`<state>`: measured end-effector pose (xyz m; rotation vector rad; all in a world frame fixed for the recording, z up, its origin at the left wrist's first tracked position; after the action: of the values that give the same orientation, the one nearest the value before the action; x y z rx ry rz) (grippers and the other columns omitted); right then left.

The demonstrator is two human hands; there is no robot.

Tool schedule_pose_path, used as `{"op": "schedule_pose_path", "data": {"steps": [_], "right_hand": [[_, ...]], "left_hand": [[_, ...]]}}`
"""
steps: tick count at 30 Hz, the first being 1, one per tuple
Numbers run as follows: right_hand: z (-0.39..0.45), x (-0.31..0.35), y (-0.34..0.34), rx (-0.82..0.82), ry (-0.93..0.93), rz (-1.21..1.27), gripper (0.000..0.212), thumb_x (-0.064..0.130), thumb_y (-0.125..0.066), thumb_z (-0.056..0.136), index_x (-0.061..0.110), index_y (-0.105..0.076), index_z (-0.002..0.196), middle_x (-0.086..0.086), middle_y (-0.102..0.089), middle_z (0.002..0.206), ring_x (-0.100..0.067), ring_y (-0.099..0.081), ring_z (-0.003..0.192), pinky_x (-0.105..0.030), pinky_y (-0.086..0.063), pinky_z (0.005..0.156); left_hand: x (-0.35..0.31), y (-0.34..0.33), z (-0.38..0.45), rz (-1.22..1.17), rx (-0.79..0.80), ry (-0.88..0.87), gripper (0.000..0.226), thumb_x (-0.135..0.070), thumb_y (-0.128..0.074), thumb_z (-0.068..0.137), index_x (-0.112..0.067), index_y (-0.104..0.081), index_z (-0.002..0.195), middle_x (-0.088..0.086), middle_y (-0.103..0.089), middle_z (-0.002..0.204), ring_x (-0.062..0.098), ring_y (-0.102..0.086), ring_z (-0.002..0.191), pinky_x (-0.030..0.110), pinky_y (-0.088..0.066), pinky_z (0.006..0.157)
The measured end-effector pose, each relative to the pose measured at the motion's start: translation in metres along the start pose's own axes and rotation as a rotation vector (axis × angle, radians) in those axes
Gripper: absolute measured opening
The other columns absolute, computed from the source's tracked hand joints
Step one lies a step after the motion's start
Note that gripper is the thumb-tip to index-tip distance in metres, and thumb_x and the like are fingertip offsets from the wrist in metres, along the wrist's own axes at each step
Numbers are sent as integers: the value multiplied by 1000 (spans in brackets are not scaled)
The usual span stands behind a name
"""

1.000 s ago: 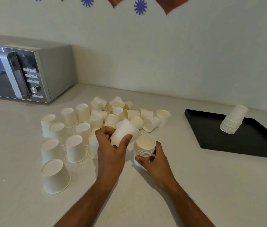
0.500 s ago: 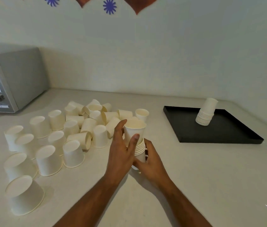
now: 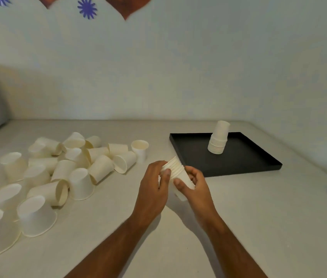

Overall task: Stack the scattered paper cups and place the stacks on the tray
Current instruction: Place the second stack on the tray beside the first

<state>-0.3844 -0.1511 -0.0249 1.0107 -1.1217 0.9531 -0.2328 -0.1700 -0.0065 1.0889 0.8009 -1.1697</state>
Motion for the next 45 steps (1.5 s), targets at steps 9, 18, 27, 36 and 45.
{"op": "schedule_pose_path", "data": {"steps": [9,18,27,36,45], "right_hand": [[31,-27,37,-221,-258,946,53,26,-77,74,16,-58,122,-13,-64,124,-32,-66,112,-40,-59,87],[101,-19,58,-230,-166,892,67,20,-78,78,23,-50,139,-12,-63,129,-33,-63,117,-56,-53,94],[190,-25,87,-320,-45,273,68,18,-82,81,29,-42,135,3,-61,122,-19,-61,113,-42,-55,95],[233,-46,73,-253,55,-401,62,26,-81,80,23,-43,128,-2,-58,126,-24,-59,113,-43,-52,94],[219,-40,72,-360,7,-386,71,43,-77,82,16,-41,136,-8,-59,130,-30,-61,114,-43,-50,89]], "left_hand": [[-3,-66,47,62,0,-25,37,-38,-47,103,-24,-48,138,-5,-55,129,11,-54,114,15,-44,92],[-4,-129,86,-50,117,-70,47,-39,-51,102,-30,-41,147,-7,-56,138,12,-56,124,28,-49,104],[25,-151,116,341,252,-179,24,-31,-46,105,-31,-60,124,-15,-60,113,-1,-56,99,19,-48,95],[57,-165,109,577,325,-293,50,-53,-26,106,-30,-69,118,-11,-67,123,4,-42,136,34,-17,124],[50,-121,92,397,42,-208,37,-53,-33,104,-34,-60,121,-21,-53,122,-17,-40,114,19,-35,109]]}}
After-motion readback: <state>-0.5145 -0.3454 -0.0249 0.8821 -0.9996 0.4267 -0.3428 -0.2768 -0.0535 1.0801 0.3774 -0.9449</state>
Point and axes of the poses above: each hand's wrist, its own z-axis towards the middle knuckle, its own y-axis out of the back of the hand, x = y × z, the point moved 6 cm from there along z, towards the middle knuckle
